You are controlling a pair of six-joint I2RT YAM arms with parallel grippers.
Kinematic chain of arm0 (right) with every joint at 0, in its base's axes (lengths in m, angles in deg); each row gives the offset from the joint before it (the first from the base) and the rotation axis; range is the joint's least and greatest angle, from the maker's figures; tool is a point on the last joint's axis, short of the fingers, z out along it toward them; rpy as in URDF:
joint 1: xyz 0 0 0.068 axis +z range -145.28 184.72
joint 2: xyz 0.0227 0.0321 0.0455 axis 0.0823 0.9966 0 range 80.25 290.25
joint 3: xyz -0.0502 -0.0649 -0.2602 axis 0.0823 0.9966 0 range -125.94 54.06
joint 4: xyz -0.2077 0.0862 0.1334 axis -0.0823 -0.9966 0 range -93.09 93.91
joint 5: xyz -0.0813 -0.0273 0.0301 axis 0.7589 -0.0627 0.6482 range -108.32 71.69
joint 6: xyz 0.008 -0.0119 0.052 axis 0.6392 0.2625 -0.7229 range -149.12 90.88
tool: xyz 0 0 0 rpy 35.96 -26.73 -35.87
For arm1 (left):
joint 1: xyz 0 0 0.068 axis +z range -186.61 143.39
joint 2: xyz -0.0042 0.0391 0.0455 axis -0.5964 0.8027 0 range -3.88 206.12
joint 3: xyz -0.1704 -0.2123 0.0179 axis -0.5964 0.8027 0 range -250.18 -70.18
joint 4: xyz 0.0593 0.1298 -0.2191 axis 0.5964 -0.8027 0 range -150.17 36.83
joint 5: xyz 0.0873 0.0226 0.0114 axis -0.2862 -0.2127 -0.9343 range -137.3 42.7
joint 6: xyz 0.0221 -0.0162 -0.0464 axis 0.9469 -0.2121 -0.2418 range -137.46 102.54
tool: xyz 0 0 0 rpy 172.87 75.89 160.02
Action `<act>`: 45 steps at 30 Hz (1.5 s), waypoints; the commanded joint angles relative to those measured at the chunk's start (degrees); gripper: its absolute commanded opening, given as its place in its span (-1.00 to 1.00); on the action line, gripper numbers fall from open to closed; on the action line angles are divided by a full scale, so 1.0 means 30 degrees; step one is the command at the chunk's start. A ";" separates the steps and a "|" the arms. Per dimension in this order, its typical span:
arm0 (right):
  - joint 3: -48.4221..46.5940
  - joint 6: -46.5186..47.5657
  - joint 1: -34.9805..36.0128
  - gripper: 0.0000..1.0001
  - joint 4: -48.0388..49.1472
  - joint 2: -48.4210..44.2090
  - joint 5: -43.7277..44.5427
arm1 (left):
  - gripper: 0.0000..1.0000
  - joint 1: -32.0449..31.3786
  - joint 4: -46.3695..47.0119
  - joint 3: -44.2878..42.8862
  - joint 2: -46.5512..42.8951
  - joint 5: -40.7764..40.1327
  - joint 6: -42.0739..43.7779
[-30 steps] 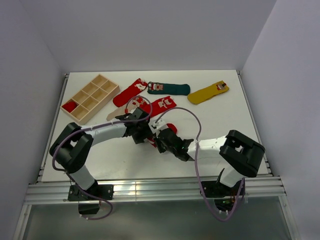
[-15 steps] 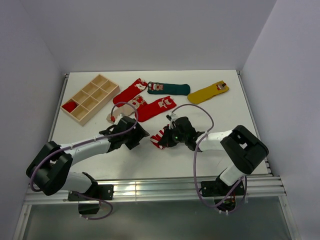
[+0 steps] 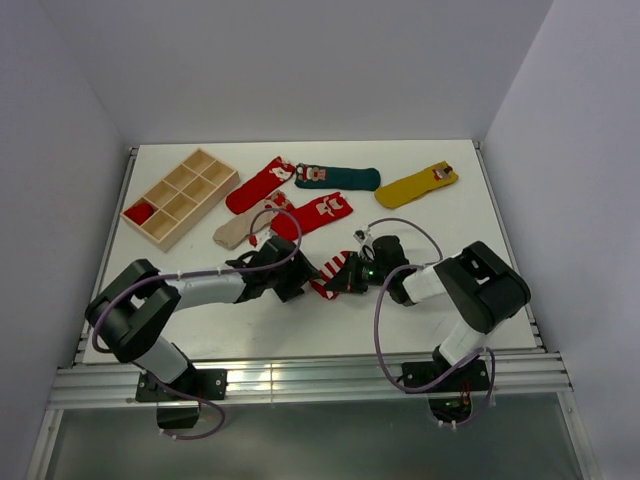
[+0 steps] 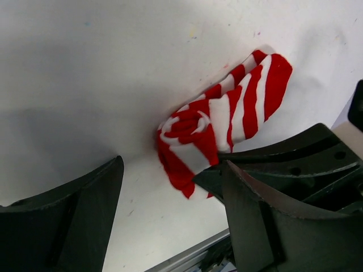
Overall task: Roll the socks
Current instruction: Roll the sock at the center of the board.
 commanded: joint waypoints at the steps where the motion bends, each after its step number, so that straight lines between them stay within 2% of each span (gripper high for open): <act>1: 0.0927 -0.0251 -0.0443 -1.00 -0.1155 0.0939 0.0038 | 0.46 -0.0193 0.0674 -0.1025 0.0906 0.0105 0.0026; 5: 0.1103 -0.0369 -0.0765 -1.00 -0.0686 0.1145 -0.0285 | 0.37 -0.0194 0.0295 -0.1697 0.1726 0.0105 0.0085; 14: 0.1484 -0.0515 -0.1176 -0.97 0.0279 0.1000 -0.0870 | 0.00 -0.0369 -0.0673 -0.2460 0.3514 0.0573 0.0202; 16: 0.1513 -0.0428 -0.1176 -0.96 0.0484 0.0649 -0.0959 | -0.15 -0.0428 -0.0644 -0.2636 0.3778 0.0660 0.0289; 17: 0.1542 -0.0427 -0.1176 -0.93 0.0428 0.0502 -0.0930 | -0.34 -0.0428 -0.0644 -0.2724 0.3808 0.0661 0.0348; 19: 0.1485 -0.0223 -0.1176 -0.82 0.0282 -0.0141 -0.0871 | -0.59 -0.0486 -0.1142 -0.2783 0.3837 0.0603 0.0582; 20: 0.1368 -0.0164 -0.1176 -0.75 -0.0067 -0.0434 -0.0842 | -0.85 -0.0516 -0.1172 -0.2842 0.3808 0.0487 0.0699; 21: 0.1309 -0.0019 -0.1176 -0.68 -0.0303 -0.0756 -0.0783 | -0.98 -0.0516 -0.1259 -0.2871 0.3721 0.0428 0.0787; 22: 0.1192 0.0099 -0.1176 -0.51 -0.0595 -0.1484 -0.0725 | -0.99 -0.0516 -0.1347 -0.2901 0.3633 0.0369 0.0962; 25: 0.0461 0.0801 -0.1176 -0.29 -0.2526 -0.3531 0.0033 | -0.99 -0.0545 -0.1786 -0.2960 0.3457 0.0368 0.0993; 27: -0.0242 0.1562 -0.1176 -0.24 -0.4575 -0.4621 0.0970 | -0.99 -0.0516 -0.2050 -0.3018 0.3398 -0.0241 0.0993; 32: -0.2000 0.3026 -0.1176 -0.17 -0.9939 -0.7087 0.6857 | -0.99 -0.0516 -0.2196 -0.3456 0.3398 -0.0452 0.1490; 36: -0.3084 0.3586 -0.1264 -0.17 -1.1203 -0.5773 0.7625 | -0.99 -0.0516 -0.3073 -0.4247 0.3603 -0.0715 0.2163; 45: -0.5925 0.3996 -0.1293 -0.19 -1.0823 -0.1085 0.7244 | -0.99 -0.0487 -0.4335 -0.5361 0.3398 -0.2413 0.3392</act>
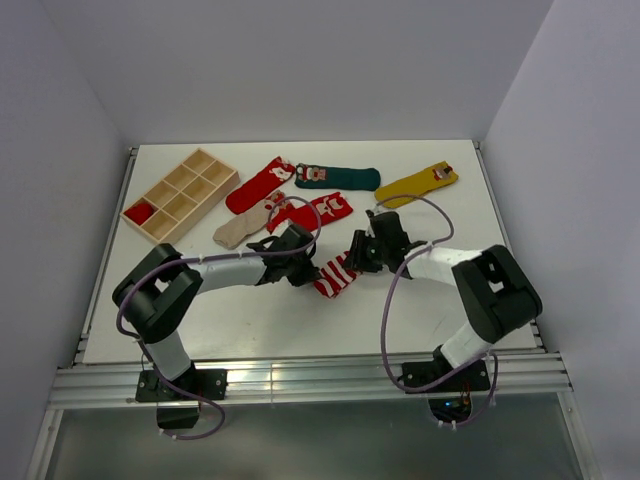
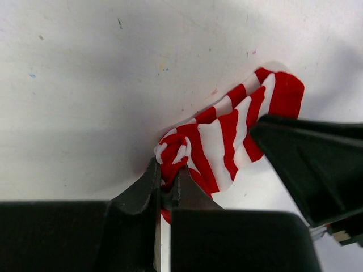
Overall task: Roll the socks
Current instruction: Roll the sock at the center of the board.
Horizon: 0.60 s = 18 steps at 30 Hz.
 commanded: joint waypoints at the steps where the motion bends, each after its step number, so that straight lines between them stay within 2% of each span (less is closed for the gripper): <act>1: -0.1955 0.0849 -0.0077 -0.20 -0.0041 0.1370 0.0833 | -1.00 0.0009 -0.1195 -0.0851 -0.0019 -0.1642 0.1282; 6: -0.3920 0.1756 -0.0106 -0.20 -0.0128 0.3367 0.1040 | -0.99 0.0389 -0.2485 -0.1526 0.0420 -0.2638 0.2101; 9: -0.4304 0.2371 -0.0048 -0.20 0.0632 0.3459 0.0309 | -0.99 0.0770 -0.2631 -0.1790 0.0683 -0.2524 0.2425; 13: -0.3603 0.3922 0.0537 -0.19 0.1250 0.1296 0.0888 | -0.99 0.0917 -0.3597 -0.2928 0.1181 -0.3048 0.2923; 18: -0.1963 0.6325 0.2732 -0.10 0.2126 -0.2538 0.4283 | -0.99 0.0917 -0.4798 -0.3986 0.2148 -0.3343 0.3480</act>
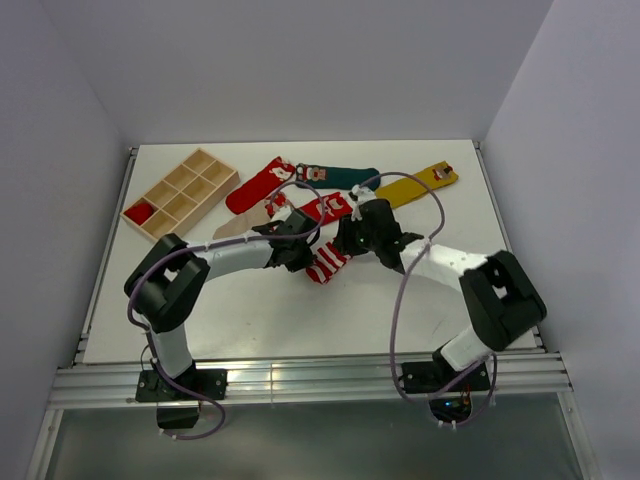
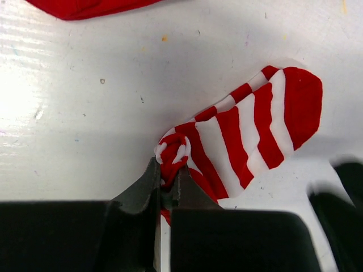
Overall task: Roll the socks
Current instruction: Roll the sock at the center of the board.
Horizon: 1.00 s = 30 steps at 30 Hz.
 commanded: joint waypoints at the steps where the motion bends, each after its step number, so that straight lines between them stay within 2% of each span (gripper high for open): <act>1: 0.1323 0.2531 0.2389 -0.08 0.1901 -0.2925 0.2744 | -0.99 0.0064 -0.1565 -0.0963 0.0735 -0.0830 0.1127; 6: 0.3082 0.3500 0.4915 0.02 0.3540 -0.3778 0.4823 | -0.99 0.0035 -0.1624 -0.1054 0.1146 -0.0389 0.1421; 11: 0.4112 0.3938 0.6526 0.05 0.5478 -0.2990 0.5647 | -0.99 0.0035 -0.1536 -0.1112 0.1380 -0.0214 0.1480; 21: 0.5166 0.4085 0.7437 0.05 0.7467 -0.2022 0.6059 | -0.99 0.0035 -0.1156 -0.0878 0.1351 0.0050 0.1421; 30: 0.4259 0.4673 0.7642 0.06 0.7823 0.0348 0.6119 | -0.99 0.0035 -0.1038 -0.0761 0.1234 0.0198 0.1451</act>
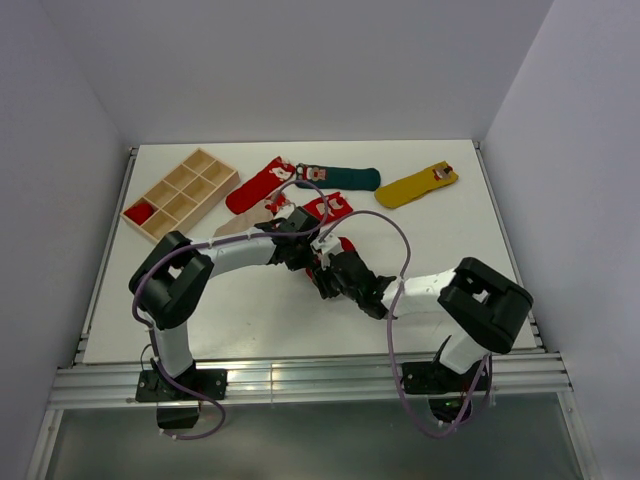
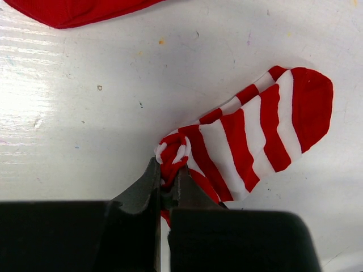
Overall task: Roll the socks
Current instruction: Roll the sock at the center of the board.
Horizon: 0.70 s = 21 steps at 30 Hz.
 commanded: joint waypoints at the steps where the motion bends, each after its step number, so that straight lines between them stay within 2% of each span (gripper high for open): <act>1: -0.0659 0.0265 0.0291 0.05 0.0808 0.0781 0.0296 | -0.99 -0.0023 -0.0193 0.0187 0.0462 0.0000 0.0438; 3: -0.0717 0.0118 0.0350 0.04 0.0573 0.1280 0.0471 | -0.99 -0.0023 -0.0105 0.0275 0.0432 0.0059 0.0380; 6: -0.0542 -0.0116 0.0526 -0.09 0.0515 0.1398 0.0676 | -0.99 0.0006 0.0071 0.0304 0.0549 0.0293 0.0350; 9: -0.0512 -0.0350 0.0556 -0.40 0.0369 0.1544 0.0881 | -0.99 -0.0023 0.0217 0.0275 0.0521 0.0615 0.0321; 10: -0.0512 -0.0497 0.0556 -0.67 0.0251 0.1632 0.0824 | -0.99 -0.0023 0.0305 0.0333 0.0462 0.0674 0.0292; 13: -0.0425 -0.1257 0.0527 -1.00 0.0104 0.1633 0.0300 | -0.99 -0.0023 0.0540 0.0713 -0.0122 0.0383 0.0058; 14: -0.0366 -0.1434 0.0468 -1.00 -0.0128 0.1575 -0.0023 | -0.99 0.0006 0.0830 0.1033 -0.0327 0.0179 -0.0030; 16: -0.0337 -0.2194 -0.0028 -1.00 -0.0306 0.1487 -0.0638 | -0.84 0.0094 0.1124 0.1474 -0.1147 -0.0086 -0.0554; 20: 0.0072 -0.3979 -0.1638 -1.00 -0.0394 0.1018 -0.3793 | -0.60 0.0649 0.2734 0.3491 -0.2787 -0.0087 -0.1436; 21: 0.0132 -0.4274 -0.2048 -1.00 -0.0336 0.0988 -0.4356 | -0.48 0.0767 0.3317 0.3758 -0.3341 -0.0087 -0.1698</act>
